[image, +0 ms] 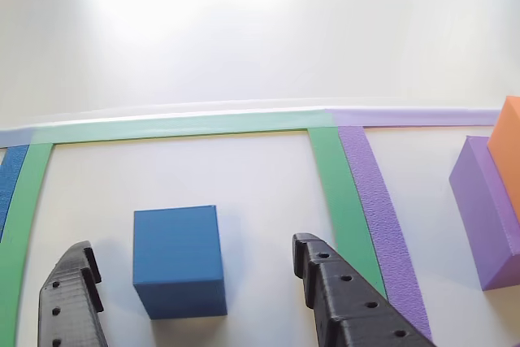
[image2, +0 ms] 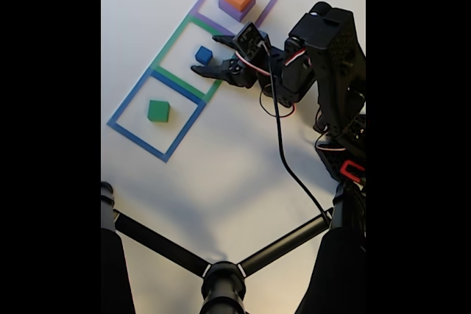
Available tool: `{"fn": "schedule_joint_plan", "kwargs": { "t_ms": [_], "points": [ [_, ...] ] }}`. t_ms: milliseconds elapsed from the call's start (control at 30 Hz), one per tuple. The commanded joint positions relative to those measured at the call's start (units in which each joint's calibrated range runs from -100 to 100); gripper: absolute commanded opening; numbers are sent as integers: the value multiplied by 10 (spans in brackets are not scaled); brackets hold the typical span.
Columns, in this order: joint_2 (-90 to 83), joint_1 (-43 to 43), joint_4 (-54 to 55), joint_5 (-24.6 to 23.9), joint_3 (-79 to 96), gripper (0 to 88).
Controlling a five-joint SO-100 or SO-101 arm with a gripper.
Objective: Tower of hanoi
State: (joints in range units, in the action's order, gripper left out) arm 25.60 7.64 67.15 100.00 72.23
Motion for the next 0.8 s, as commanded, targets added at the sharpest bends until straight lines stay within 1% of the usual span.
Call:
{"fn": "schedule_joint_plan", "kwargs": {
  "t_ms": [0,233,333,533,767],
  "points": [
    [-6,-10,11,0,-4,225],
    [-4,-17,13,0,-7,153],
    [-4,-18,15,0,-7,143],
    [0,-20,19,0,-10,85],
    [7,-28,24,0,-12,42]
  ]
}}
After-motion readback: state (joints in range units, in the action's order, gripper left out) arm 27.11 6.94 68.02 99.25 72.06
